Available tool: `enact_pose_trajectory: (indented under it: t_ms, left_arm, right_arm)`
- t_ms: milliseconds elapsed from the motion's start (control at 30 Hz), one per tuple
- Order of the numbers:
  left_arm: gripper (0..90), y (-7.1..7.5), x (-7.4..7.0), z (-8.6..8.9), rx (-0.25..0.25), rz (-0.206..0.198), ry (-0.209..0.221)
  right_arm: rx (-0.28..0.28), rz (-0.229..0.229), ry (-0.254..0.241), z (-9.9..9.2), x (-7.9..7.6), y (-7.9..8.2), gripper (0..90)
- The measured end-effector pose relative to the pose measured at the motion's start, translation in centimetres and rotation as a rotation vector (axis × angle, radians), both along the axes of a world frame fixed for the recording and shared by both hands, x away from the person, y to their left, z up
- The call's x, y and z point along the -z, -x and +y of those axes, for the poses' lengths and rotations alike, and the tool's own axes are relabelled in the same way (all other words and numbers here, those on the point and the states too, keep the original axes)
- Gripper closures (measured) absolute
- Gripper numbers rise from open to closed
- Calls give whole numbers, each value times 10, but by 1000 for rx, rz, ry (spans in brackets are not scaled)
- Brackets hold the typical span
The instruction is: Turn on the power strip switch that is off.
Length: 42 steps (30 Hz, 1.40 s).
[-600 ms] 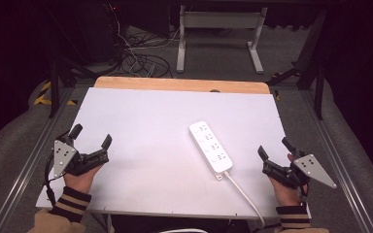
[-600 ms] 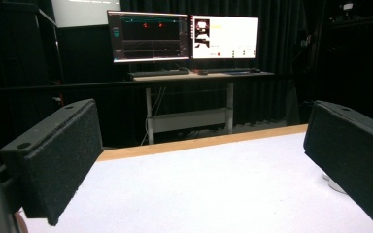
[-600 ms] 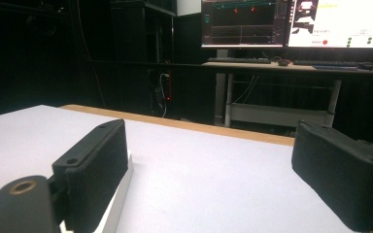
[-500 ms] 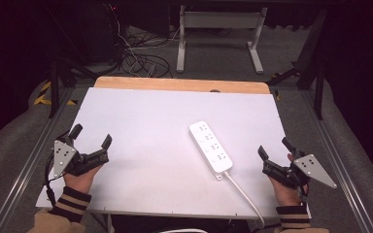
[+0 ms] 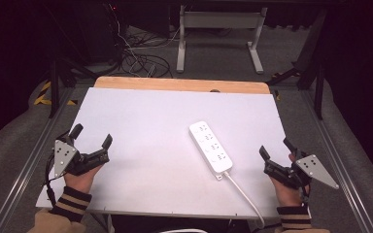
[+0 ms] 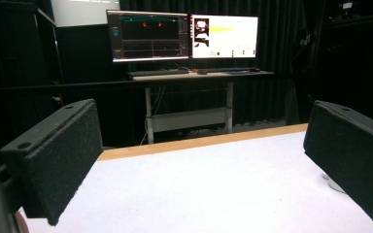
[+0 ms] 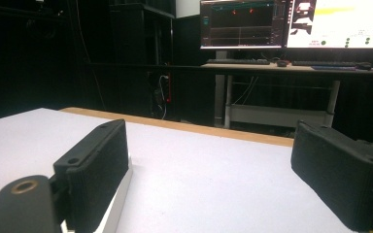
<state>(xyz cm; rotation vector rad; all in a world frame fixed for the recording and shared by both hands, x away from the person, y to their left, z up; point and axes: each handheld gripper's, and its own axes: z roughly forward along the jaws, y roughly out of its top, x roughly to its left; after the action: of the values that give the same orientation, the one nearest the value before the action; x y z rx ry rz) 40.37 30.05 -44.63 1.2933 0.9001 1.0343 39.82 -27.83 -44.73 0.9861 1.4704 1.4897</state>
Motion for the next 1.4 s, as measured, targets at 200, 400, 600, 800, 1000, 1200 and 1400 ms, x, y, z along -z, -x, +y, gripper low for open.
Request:
enact_pose_trajectory:
  t_ms: [200, 400, 600, 800, 1000, 1200, 1400]
  left_arm:
    - [11, 0, 0, 0, 1, 0, -1]
    - [11, 0, 0, 0, -1, 1, -4]
    - [11, 0, 0, 0, 1, 1, -5]
    - [11, 0, 0, 0, 6, 3, -7]
    - [11, 0, 1, 0, 0, 3, -10]
    - [11, 0, 1, 0, 3, 6, -13]
    - [13, 0, 1, 0, 9, 10, -14]
  right_arm:
    - [-7, -14, -25, -3, -4, 2, 156]
    - [-26, -48, -40, -4, -18, 7, 263]
    - [-49, -40, 35, 4, -33, 10, 730]
    - [-83, 25, 81, 15, -53, 11, 900]
    - [-196, 87, 155, 40, -74, 10, 900]
    - [-295, 193, 252, 79, -84, 2, 900]
    - [-364, 338, 320, 111, -78, -21, 900]
